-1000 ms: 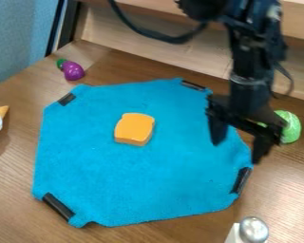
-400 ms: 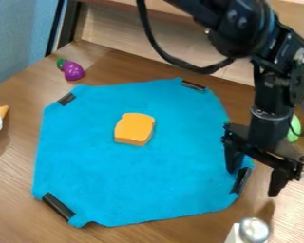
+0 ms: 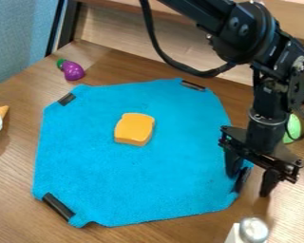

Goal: Fold the cloth from bottom right to top left

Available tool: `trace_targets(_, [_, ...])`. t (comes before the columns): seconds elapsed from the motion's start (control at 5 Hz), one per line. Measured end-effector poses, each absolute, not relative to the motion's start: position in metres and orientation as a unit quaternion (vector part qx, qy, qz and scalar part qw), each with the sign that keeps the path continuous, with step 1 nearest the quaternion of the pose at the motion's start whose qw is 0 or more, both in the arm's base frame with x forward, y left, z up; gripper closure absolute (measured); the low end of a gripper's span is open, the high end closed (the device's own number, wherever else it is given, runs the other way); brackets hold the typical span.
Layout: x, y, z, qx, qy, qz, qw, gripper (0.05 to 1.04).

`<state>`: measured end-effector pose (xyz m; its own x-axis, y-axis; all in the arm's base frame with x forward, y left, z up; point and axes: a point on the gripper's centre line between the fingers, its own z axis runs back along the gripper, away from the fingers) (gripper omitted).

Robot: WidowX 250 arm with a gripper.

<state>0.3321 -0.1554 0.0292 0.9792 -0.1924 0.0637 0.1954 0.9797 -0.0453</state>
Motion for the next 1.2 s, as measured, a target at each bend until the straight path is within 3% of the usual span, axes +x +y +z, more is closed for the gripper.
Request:
trace_targets(0.2, [0.331,-0.154,0.028,-0.022,-0.027,-0.095,0.995,0.731])
trace_targets(0.4, [0.329,-0.153,0.027,-0.02,-0.025,-0.095,0.995,0.91])
trace_targets(0.6, [0.325,-0.15,0.025,-0.019,-0.019,-0.095,0.995,1.011])
trace_targets(0.8, [0.323,-0.144,0.026,-0.023,-0.016,-0.086,0.996,1.028])
trace_targets(1.0, [0.323,-0.141,0.038,-0.028,-0.02,-0.09,0.995,1.029])
trace_targets(1.2, [0.339,-0.124,0.074,-0.039,-0.054,-0.076,0.995,1.029])
